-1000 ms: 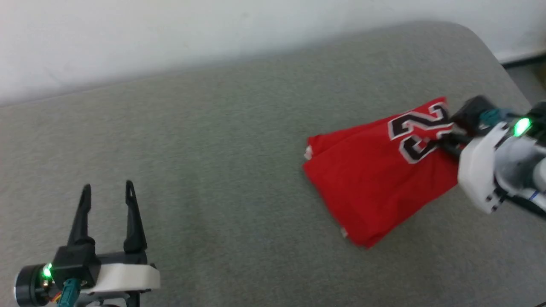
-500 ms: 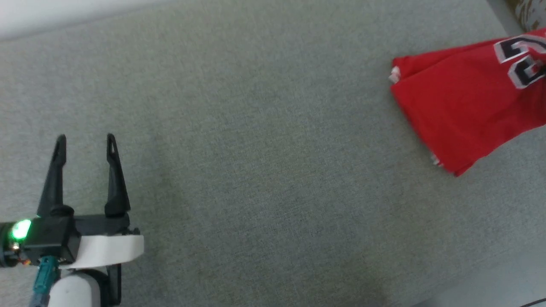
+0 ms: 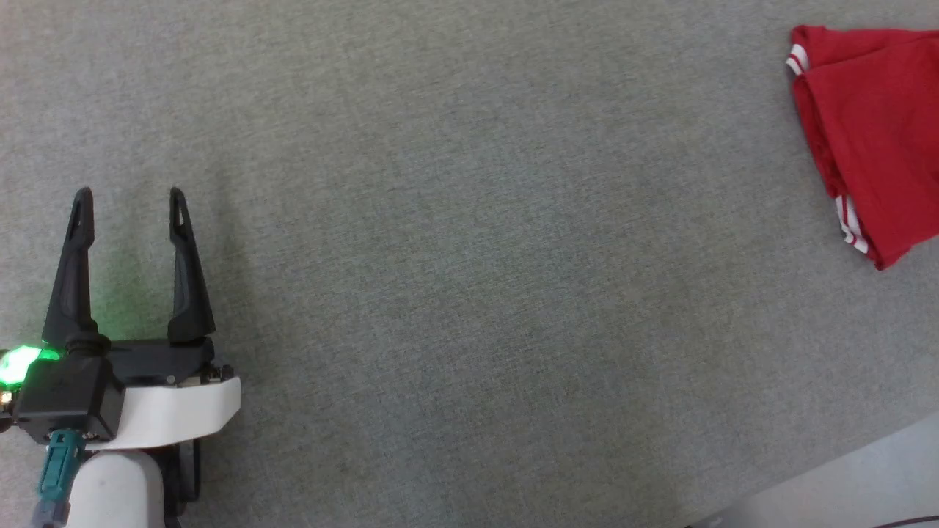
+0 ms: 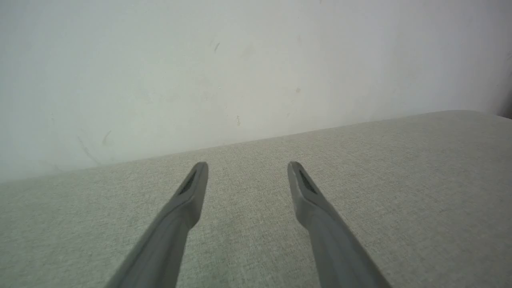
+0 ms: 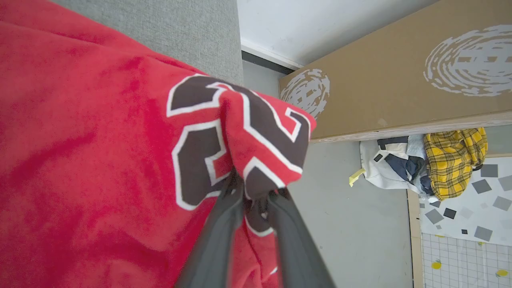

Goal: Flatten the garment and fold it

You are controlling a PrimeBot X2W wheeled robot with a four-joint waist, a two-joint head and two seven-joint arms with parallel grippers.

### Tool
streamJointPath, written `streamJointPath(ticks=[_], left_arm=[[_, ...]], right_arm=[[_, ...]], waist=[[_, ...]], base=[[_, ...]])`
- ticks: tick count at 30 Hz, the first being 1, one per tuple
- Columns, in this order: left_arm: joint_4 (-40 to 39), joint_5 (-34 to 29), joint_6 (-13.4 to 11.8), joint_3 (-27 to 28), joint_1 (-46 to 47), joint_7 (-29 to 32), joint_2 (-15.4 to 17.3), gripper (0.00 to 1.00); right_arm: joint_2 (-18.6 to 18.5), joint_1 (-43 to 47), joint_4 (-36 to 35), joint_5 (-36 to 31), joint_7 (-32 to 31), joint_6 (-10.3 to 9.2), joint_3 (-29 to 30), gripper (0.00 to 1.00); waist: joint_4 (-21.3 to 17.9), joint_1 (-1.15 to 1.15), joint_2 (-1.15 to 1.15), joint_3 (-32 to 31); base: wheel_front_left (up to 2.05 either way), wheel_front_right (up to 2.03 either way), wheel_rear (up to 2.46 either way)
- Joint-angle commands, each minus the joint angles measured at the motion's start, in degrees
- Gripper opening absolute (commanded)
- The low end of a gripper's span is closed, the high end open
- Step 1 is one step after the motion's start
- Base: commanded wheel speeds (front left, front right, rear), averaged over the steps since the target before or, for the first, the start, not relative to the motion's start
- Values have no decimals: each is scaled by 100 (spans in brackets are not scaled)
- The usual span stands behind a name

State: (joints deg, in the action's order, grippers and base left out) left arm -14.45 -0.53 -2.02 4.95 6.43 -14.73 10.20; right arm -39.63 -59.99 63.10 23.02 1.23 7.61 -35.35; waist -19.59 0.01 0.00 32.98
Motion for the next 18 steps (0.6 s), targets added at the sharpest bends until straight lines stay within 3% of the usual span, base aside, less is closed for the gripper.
streamJointPath(ticks=[1, 4, 12, 16, 18], left_arm=[[-2, 16, -36, -18, 90, -27, 25, 100], [90, 59, -78, -20, 83, -27, -14, 100], [284, 220, -183, 22, -144, -27, -247, 100], [341, 314, -196, 97, -294, -27, -356, 100], [382, 349, -189, 126, -360, -27, -407, 100]], right_arm=[[75, -123, 140, -100, 125, -12, 87, 100], [175, -162, 439, -227, 342, -12, 233, 100], [-37, -658, 611, -707, 1344, -12, 1067, 100], [-41, -528, -505, -1153, 1373, -12, 1831, 100], [135, -183, -1246, -1341, 1375, -12, 2344, 100]], waist=[[42, -1, 0, -29], [95, -1, 0, -235], [313, -1, 0, -1059], [459, -1, 0, -1391], [544, -1, 0, -1548]], base=[[0, 0, 0], [0, 0, 0], [0, 0, 0], [0, 0, 0], [0, 0, 0]])
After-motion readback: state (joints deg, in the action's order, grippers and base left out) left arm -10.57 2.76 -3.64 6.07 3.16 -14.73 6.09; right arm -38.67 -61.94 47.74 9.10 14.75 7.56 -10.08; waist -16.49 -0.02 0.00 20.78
